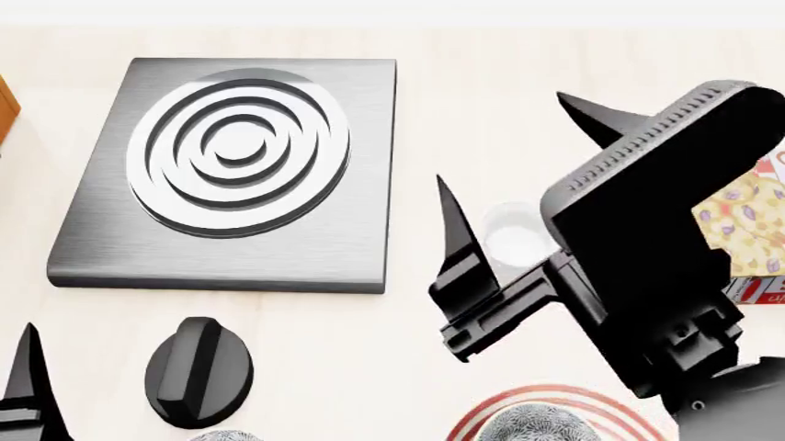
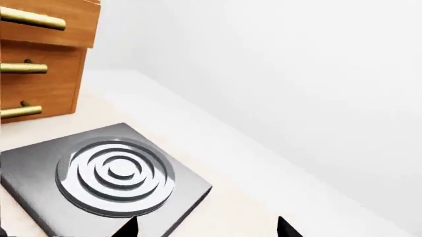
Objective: Pick the akita bowl on the ramekin and place it on the plate.
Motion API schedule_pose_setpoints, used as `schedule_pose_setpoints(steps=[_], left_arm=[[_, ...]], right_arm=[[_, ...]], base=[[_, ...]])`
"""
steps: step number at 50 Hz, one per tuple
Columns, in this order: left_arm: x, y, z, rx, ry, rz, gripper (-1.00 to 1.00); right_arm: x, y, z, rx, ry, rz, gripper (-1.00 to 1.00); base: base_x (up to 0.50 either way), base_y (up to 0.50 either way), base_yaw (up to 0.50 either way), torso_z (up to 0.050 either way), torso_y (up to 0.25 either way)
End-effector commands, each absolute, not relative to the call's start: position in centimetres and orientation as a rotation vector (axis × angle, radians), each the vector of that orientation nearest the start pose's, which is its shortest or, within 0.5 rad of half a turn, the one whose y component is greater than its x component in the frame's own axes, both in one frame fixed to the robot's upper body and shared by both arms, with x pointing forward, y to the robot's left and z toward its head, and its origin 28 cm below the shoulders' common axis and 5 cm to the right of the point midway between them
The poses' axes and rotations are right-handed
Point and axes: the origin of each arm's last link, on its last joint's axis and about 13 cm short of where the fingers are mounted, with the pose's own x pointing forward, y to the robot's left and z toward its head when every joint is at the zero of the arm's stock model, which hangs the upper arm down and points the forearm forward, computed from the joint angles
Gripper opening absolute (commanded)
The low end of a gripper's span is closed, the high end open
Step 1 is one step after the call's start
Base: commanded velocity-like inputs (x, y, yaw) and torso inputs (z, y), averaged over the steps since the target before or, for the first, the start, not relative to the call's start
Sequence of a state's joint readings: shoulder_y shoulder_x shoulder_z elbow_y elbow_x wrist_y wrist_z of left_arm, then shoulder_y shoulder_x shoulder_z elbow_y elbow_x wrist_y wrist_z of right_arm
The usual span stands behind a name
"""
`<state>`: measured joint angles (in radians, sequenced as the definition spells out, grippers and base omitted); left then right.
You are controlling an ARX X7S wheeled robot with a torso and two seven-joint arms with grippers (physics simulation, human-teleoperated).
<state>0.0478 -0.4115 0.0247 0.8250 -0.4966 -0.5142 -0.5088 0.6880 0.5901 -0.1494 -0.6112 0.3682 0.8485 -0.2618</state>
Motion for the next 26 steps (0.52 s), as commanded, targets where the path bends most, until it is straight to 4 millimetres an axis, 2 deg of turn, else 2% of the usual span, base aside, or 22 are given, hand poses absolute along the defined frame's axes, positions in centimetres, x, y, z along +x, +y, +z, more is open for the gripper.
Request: schedule_pose_setpoints(steps=[1,11,13,18,26], left_arm=[[16.7,23.1,14.0,-0.038,-0.177,0.122,1.00],[16.7,23.1,14.0,-0.033,-0.179,0.116,1.00],[16.8,23.1,14.0,-0.032,-0.180,0.116,1.00],[16.8,23.1,13.9,-0.034,-0.177,0.113,1.00],[16.8,23.0,13.8,-0.033,-0.172,0.103,1.00]], right_arm=[[25.8,-16.3,23.7,-0.353,-0.421,0.252,1.00],[25.8,-17.0,23.3,-0.235,-0.500,0.125,1.00],[25.5,-17.0,23.7,-0.228,-0.513,0.107,1.00],[25.3,-17.3,22.2,-0.211,-0.532,0.061,1.00],[25.0,-17.8,22.0,-0.176,-0.561,0.023,1.00]], base=[[0.00,0.00,0.00,0.000,0.000],[0.00,0.00,0.00,0.000,0.011],[0.00,0.00,0.00,0.000,0.245],[0.00,0.00,0.00,0.000,0.250],[0.00,0.00,0.00,0.000,0.250]])
